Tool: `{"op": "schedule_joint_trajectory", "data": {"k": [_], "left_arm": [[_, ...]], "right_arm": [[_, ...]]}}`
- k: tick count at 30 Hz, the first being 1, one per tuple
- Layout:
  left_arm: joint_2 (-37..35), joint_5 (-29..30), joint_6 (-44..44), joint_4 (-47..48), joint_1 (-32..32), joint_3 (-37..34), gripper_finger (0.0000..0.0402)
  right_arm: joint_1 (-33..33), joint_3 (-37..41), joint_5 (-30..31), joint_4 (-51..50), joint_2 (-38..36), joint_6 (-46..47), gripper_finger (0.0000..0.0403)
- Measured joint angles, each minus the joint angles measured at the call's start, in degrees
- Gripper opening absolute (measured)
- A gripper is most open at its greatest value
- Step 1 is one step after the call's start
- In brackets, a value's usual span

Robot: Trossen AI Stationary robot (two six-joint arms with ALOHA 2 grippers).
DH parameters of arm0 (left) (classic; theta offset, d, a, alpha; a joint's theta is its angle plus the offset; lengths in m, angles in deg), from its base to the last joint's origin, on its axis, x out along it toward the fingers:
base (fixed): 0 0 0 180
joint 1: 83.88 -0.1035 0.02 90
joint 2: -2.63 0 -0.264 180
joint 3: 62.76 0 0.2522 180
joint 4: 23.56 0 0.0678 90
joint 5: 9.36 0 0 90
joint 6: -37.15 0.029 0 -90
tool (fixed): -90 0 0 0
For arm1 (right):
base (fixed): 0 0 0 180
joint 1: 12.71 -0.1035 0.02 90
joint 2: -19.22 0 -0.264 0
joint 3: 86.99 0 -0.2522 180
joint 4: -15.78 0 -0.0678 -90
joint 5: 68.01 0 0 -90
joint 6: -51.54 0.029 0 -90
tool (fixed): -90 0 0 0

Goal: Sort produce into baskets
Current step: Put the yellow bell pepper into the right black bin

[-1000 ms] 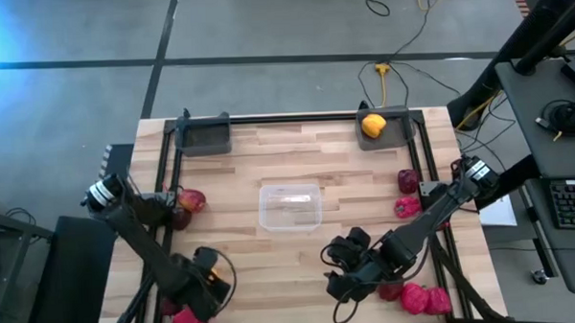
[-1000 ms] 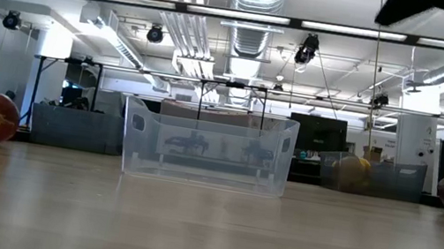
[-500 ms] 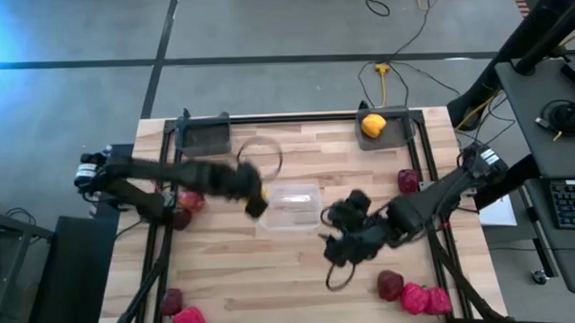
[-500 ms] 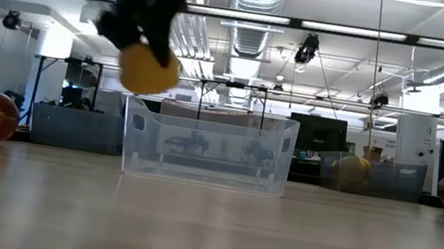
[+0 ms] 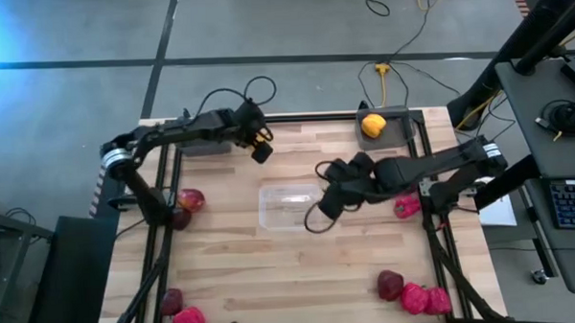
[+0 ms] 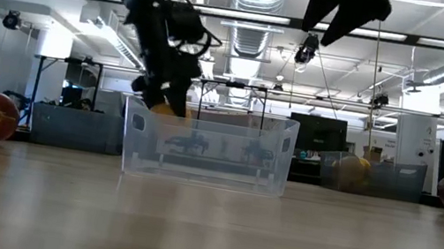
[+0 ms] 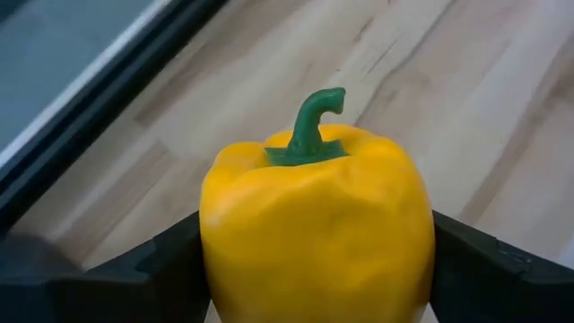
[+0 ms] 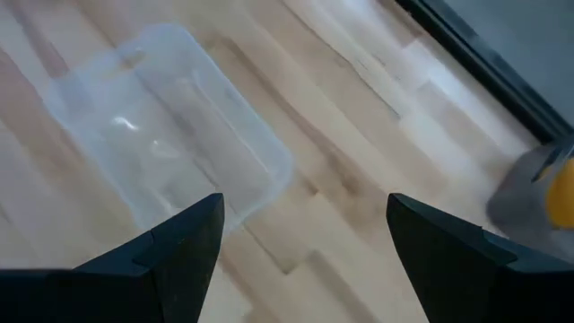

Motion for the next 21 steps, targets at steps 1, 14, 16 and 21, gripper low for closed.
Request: {"op": "schedule_joint_trajectory", "data": {"k": [1, 14, 16, 21], "left_arm": [[1.5, -0.3, 1.1, -0.1, 0.0, 0.9, 0.0301], [12.7, -1.6, 1.9, 0.5, 1.1, 7.4, 0.0306], [13.5, -2.2, 0.6, 0.4, 1.4, 7.7, 0.0310], [14.5, -5.6, -2.9, 0.8, 1.5, 8.7, 0.0328]], "right_arm": [[0.9, 0.0, -0.3, 0.1, 0.0, -2.1, 0.0302], [5.8, 8.4, -0.3, -3.1, -11.2, -11.8, 0.0302], [5.6, 12.0, -0.6, -1.5, -14.5, -9.9, 0.0302], [5.6, 20.3, -1.9, 5.2, -21.4, -7.2, 0.0302]]}}
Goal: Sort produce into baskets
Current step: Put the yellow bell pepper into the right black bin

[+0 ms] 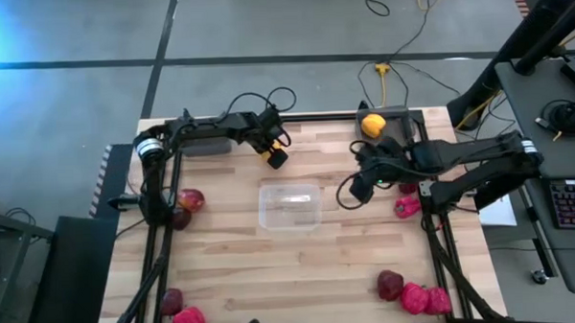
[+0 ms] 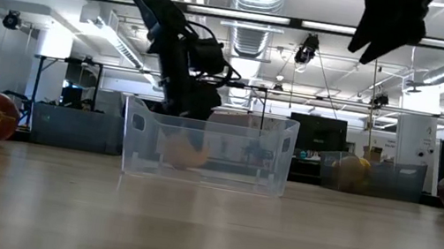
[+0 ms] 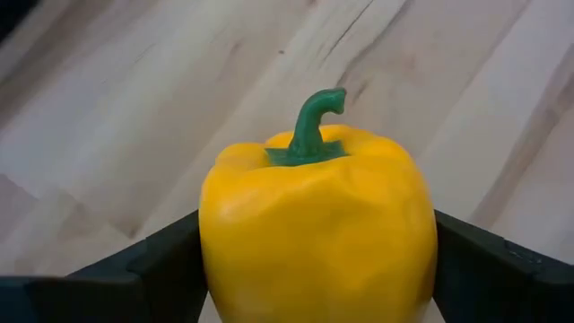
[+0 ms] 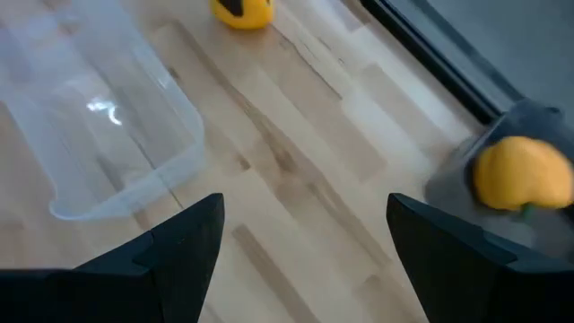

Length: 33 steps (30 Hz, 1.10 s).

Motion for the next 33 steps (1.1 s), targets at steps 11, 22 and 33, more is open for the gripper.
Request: {"op": "schedule_joint_trajectory", "data": {"k": [11, 22, 33], "left_arm": [[0.2, 0.0, -6.1, 7.4, 0.6, 7.3, 0.0373], [0.0, 3.8, -11.9, 23.0, 8.5, 28.5, 0.0359], [-0.5, 6.5, -2.7, 30.9, 14.0, 46.7, 0.0320]], "right_arm": [[0.1, 10.1, -6.2, 9.2, -4.5, -2.4, 0.0302], [0.4, 12.8, -9.8, 10.2, -4.0, -8.8, 0.0330], [0.4, 6.7, -10.2, 13.0, 2.4, -17.6, 0.0382]]}}
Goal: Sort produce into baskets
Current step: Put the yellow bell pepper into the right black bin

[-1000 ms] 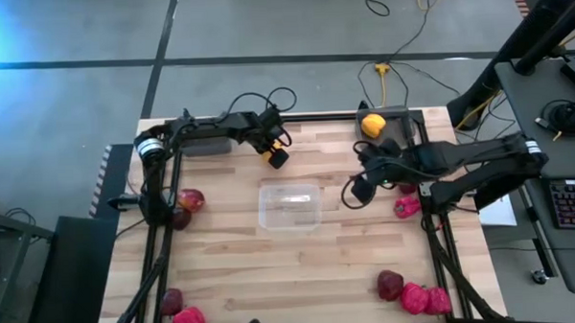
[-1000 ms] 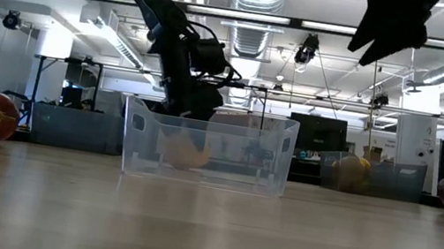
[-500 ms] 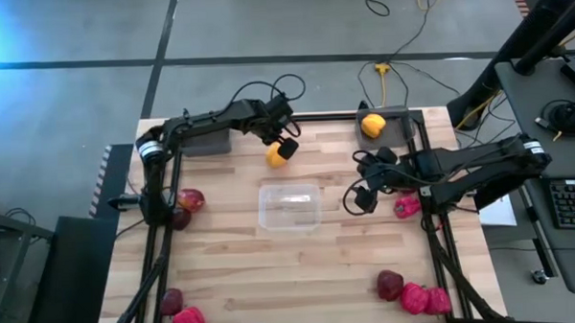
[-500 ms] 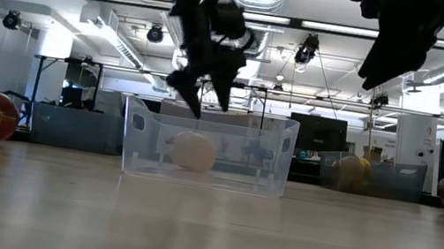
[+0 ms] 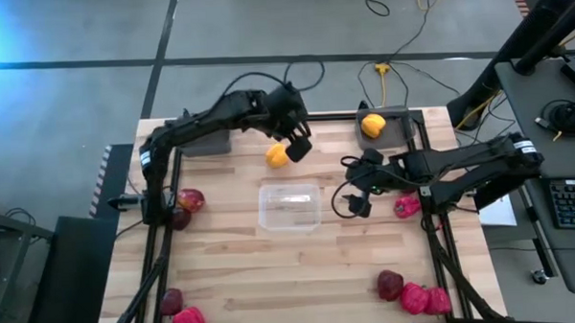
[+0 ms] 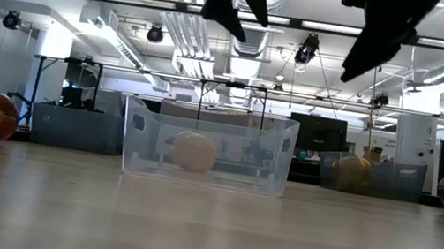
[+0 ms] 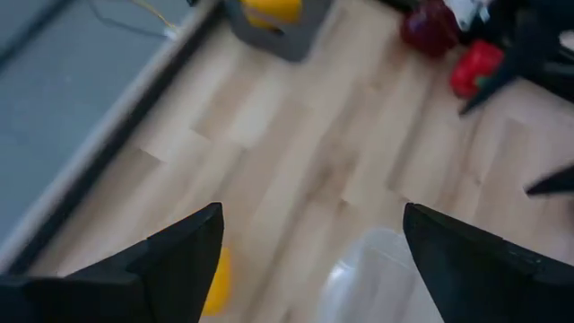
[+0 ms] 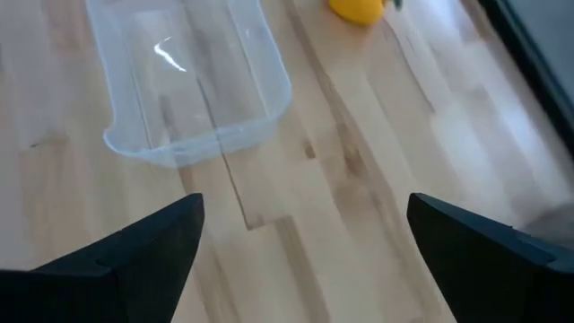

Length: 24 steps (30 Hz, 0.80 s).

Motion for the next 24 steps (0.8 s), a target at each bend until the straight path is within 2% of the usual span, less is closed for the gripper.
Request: {"op": "schedule_joint_trajectory", "data": {"k": [5, 8, 11, 15, 18, 21, 24], "left_arm": [[-3.9, 7.7, 3.7, -0.4, 1.4, 2.7, 0.0294], [-7.9, 8.9, 5.2, 0.8, 3.0, 2.4, 0.0281], [-13.5, 9.5, 5.6, 1.9, 5.2, -0.9, 0.0270], [-23.4, 13.0, 5.2, 1.1, 8.8, -10.3, 0.0258], [-32.0, 14.7, 3.6, -1.9, 11.1, -20.1, 0.0252], [-40.7, 14.7, 2.7, -8.3, 12.5, -31.6, 0.0248], [-48.4, 14.7, 3.0, -15.0, 12.6, -42.3, 0.0246]], "right_arm": [[0.8, -6.1, 0.0, -0.3, 4.4, -6.2, 0.0382], [2.4, -10.1, 0.0, -0.3, 7.9, -8.9, 0.0382], [4.5, -14.6, -0.1, -0.4, 12.6, -13.2, 0.0382], [7.4, -20.9, -0.2, 0.3, 19.9, -20.9, 0.0382], [10.0, -25.8, -3.8, 1.0, 25.7, -26.1, 0.0382], [12.9, -30.3, -9.3, 3.0, 31.5, -31.4, 0.0382], [15.5, -34.9, -10.5, 3.1, 37.4, -39.4, 0.0382]]}}
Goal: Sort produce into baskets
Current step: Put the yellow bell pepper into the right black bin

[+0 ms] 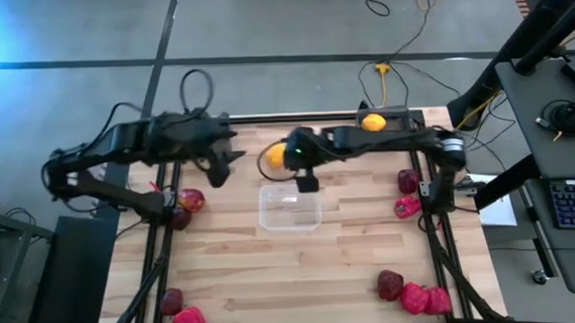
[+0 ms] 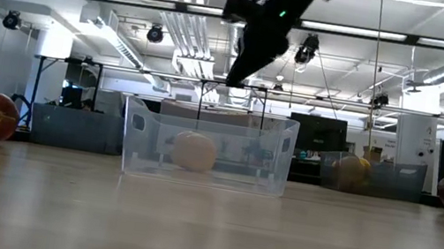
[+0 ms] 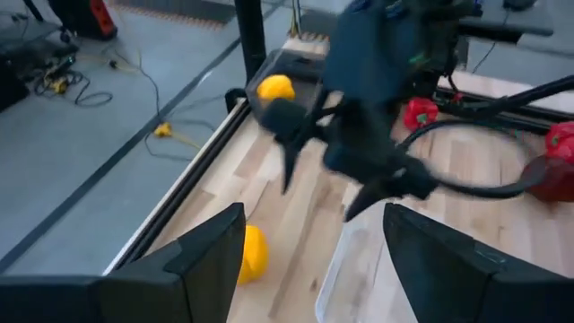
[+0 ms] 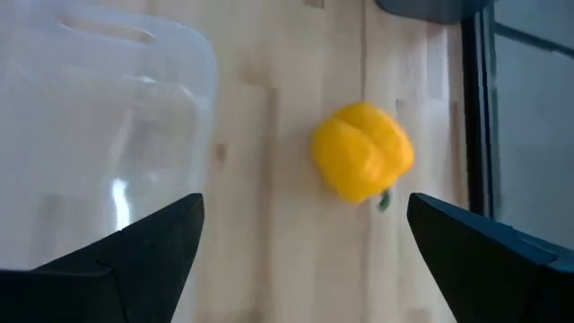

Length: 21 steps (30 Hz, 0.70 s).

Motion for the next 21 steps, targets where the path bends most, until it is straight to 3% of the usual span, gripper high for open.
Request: {"op": "schedule_joint_trajectory", "data": {"k": [6, 10, 14, 21], "left_arm": [[-11.0, 0.0, -6.2, -4.3, 0.0, -13.2, 0.0246], [-16.0, 1.2, -8.8, -5.1, 0.0, -19.4, 0.0246], [-18.9, 3.1, -14.3, -6.8, 0.0, -23.8, 0.0246], [-19.8, 6.3, -15.9, -6.8, 0.0, -27.2, 0.0246]], "right_arm": [[4.9, -10.9, -0.4, -0.1, 9.9, -8.0, 0.0382], [7.8, -19.2, -3.8, -2.4, 17.0, -13.7, 0.0382], [9.3, -26.4, -7.8, -6.5, 23.9, -17.8, 0.0382], [10.6, -34.2, -10.0, -12.3, 32.5, -23.5, 0.0382]]}}
